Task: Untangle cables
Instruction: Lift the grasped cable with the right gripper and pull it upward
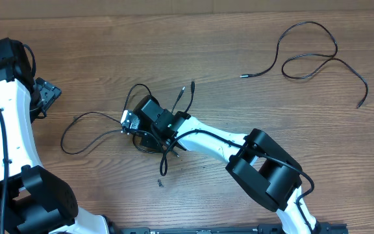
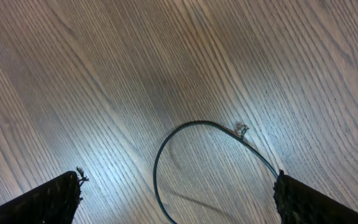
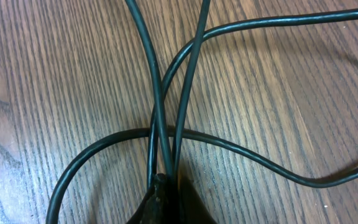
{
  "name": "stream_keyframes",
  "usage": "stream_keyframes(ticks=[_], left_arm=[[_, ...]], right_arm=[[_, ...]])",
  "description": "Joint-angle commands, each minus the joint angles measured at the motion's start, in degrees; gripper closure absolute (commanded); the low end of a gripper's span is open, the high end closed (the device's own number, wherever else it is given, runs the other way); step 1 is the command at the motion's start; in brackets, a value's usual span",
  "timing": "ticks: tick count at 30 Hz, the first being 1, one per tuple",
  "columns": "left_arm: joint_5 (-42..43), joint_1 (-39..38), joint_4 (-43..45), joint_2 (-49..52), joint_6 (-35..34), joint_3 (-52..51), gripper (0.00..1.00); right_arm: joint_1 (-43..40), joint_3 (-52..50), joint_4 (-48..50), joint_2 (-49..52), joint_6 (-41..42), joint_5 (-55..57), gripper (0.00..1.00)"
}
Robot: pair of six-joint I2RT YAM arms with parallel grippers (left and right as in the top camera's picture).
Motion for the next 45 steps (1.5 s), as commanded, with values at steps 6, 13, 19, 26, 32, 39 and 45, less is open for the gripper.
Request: stream_keyframes(ticks=[6, 13, 19, 26, 32, 39, 45], left_arm=[[-0.59, -0.04, 0.00, 0.44, -1.01, 1.07, 0.00], [-0.59, -0.04, 0.00, 0.44, -1.01, 1.05, 0.01], [-0.59, -0.04, 0.00, 0.44, -1.01, 1.05, 0.00], [-0.59, -0.04, 0.00, 0.44, -1.03, 1.05, 0.00], [-0.59, -0.04, 0.00, 0.44, -1.01, 1.05, 0.00], [-0.57, -0.04, 0.00, 0.46, -1.01, 1.05, 0.00], [-0.59, -0.04, 0.00, 0.44, -1.01, 1.05, 0.00]], right_arm=[[-0.02, 0.63, -3.48, 0.42, -0.04, 6.27, 0.96], [-0.22, 2.38, -9.64, -3.87, 1.75, 17.59, 0.96], [-0.92, 2.40, -9.68, -9.99, 3.41, 17.62, 0.96], [-1.88, 2.40, -9.53, -18.14, 7.26, 17.75, 0.96], [-5.22, 2.40, -9.53, -23.45, 12.41, 17.70, 0.96], [-9.46, 2.40, -8.85, -29.59, 16.79, 17.25, 0.96], [-10.45, 2.40, -5.25, -34.64, 16.79, 17.07, 0.96]])
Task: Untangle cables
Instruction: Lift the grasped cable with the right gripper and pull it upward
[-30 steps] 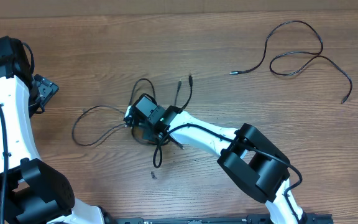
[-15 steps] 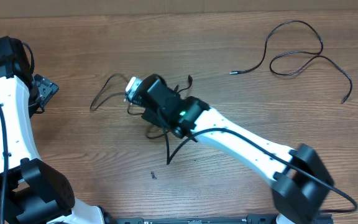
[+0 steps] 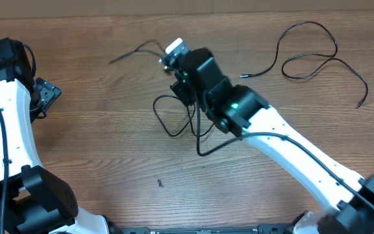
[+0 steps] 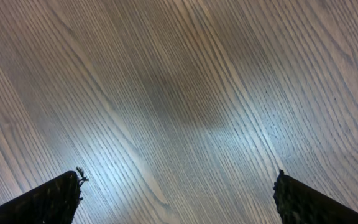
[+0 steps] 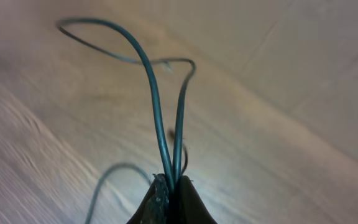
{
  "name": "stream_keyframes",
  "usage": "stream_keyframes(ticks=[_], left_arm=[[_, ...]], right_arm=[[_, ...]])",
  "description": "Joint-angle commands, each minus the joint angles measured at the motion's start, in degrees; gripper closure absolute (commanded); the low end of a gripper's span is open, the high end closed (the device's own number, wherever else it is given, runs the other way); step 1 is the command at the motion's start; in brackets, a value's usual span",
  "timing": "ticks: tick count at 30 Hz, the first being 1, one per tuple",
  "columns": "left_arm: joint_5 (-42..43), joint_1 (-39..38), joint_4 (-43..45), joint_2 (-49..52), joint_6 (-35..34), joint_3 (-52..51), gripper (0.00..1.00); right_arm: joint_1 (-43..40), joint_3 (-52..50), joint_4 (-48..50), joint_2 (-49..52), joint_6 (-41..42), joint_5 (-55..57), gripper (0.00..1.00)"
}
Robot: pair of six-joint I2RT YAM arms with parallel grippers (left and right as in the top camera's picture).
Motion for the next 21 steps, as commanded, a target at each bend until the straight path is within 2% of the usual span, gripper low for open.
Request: stream_keyframes(ticks=[1, 9, 21], left_arm=[[-0.57, -0.04, -0.02, 0.44, -1.03, 1.05, 0.00], [-0.57, -0.04, -0.02, 0.44, -1.03, 1.05, 0.00], [-0.59, -0.04, -0.02, 0.44, -1.05, 1.05, 0.00]], right_arm=[[-0.04, 1.57, 2.58, -4.83, 1.27, 0.04, 0.96], [-0.07, 1.57, 8.48, -8.50, 2.69, 2.64, 0.96], [-1.14, 1.57, 7.10, -9.42, 2.71, 32.70, 0.96]])
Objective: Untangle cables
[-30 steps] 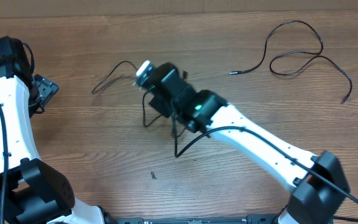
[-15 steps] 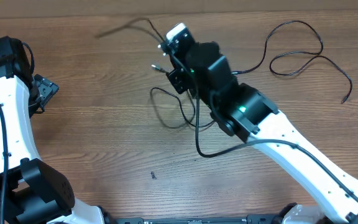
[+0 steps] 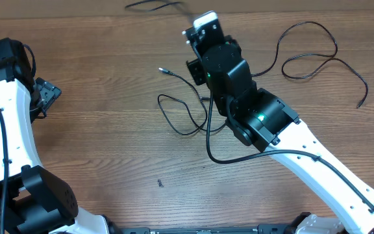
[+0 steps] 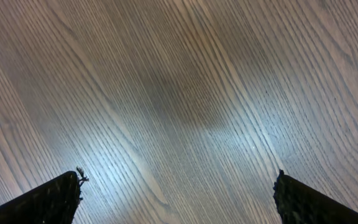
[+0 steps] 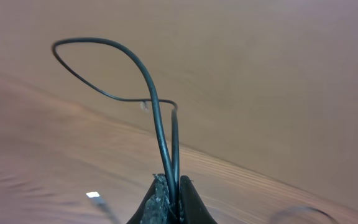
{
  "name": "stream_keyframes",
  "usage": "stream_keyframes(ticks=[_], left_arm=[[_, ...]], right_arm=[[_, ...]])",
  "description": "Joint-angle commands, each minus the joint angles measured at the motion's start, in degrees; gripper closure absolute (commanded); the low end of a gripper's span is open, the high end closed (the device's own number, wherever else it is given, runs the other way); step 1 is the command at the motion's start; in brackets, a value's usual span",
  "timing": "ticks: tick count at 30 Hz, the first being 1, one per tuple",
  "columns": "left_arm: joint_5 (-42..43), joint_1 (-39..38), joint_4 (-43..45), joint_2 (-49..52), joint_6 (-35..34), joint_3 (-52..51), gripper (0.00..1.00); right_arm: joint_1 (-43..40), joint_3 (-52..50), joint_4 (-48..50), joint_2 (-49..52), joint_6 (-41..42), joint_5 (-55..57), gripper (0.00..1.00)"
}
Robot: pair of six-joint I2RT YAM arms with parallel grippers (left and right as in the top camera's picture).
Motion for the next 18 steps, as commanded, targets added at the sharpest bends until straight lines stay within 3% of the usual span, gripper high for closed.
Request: stream_keyframes(ticks=[1, 18], left_arm=[[-0.59, -0.04, -0.02, 0.44, -1.03, 1.07, 0.00], [-0.59, -0.04, -0.02, 0.44, -1.03, 1.05, 0.00]], right_arm=[[-1.38, 1.53, -0.61, -2.40, 0.42, 14.19, 0.96], [-20.94, 1.53, -11.02, -3.80, 6.45, 16.57, 0.96]])
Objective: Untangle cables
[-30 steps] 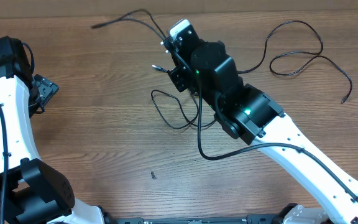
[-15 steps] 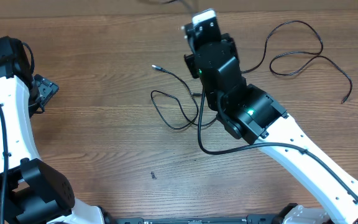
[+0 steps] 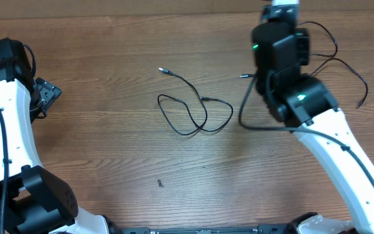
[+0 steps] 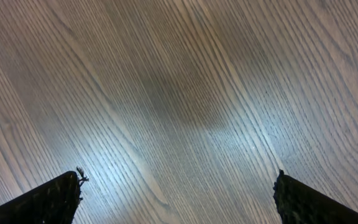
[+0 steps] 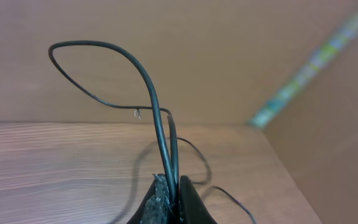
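Observation:
My right gripper (image 5: 171,186) is shut on a doubled strand of a black cable (image 5: 156,115), whose loop rises above the fingers. In the overhead view the right arm (image 3: 281,49) is at the back right, and the held cable (image 3: 242,114) hangs from it down to the table. A second black cable (image 3: 203,99) lies alone in a loose loop at the table's middle, apart from the held one. Far to the left, my left gripper (image 4: 176,194) stands open over bare wood with nothing between its fingers.
A third black cable (image 3: 352,70) lies spread out at the back right, partly behind the right arm. A small dark speck (image 3: 160,183) sits on the wooden table (image 3: 96,149) near the front. A brown cardboard wall runs along the back edge.
My right gripper has moved from the back middle to the back right with the cable still in it. The held cable's lower part has come away from the cable left on the table.
My right gripper was shut on strands in a tangle at the table's left middle. Then it was higher and further back, with the tangle beneath it loosened. Now one cable lies alone in the middle and the other hangs from the gripper at the right. The left arm stayed still.

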{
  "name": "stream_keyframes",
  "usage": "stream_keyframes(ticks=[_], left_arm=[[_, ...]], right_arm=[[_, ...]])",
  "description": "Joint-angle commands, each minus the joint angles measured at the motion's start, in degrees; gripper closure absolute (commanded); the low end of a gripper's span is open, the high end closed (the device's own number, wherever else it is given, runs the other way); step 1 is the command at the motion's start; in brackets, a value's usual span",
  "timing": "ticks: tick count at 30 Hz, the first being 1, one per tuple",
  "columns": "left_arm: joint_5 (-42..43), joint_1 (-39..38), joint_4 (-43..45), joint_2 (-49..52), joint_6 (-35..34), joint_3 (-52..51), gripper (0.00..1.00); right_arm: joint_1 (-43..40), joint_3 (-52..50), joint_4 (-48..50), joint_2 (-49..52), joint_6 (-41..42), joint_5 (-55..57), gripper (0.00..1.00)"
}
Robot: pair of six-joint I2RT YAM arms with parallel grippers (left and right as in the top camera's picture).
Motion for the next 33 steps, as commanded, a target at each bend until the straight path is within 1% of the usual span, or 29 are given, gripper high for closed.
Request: stream_keyframes(ticks=[1, 6, 9, 16, 22, 33], left_arm=[[-0.59, -0.04, -0.02, 0.44, -1.03, 1.05, 0.00], [-0.57, -0.04, -0.02, 0.46, -1.03, 1.05, 0.00], [-0.57, -0.04, -0.02, 0.44, -1.03, 1.05, 0.00], [-0.59, -0.04, -0.02, 0.44, -1.03, 1.05, 0.00], [-0.59, -0.04, -0.02, 0.44, -1.03, 1.05, 0.00], [-0.59, -0.04, -0.02, 0.44, -1.03, 1.05, 0.00]], right_arm=[[-4.46, 1.53, -0.24, -1.77, 2.05, 0.57, 0.96], [-12.50, 1.53, -0.68, -1.77, 2.03, -0.11, 0.96], [-18.18, 1.53, -0.90, -1.75, 2.01, -2.86, 0.96], [-33.46, 1.49, -1.44, -1.29, 1.36, -16.00, 0.96], [-45.38, 1.44, -2.47, 1.77, 1.38, -22.43, 0.96], [-52.94, 0.46, -3.48, 9.51, 1.44, -21.51, 0.96]])
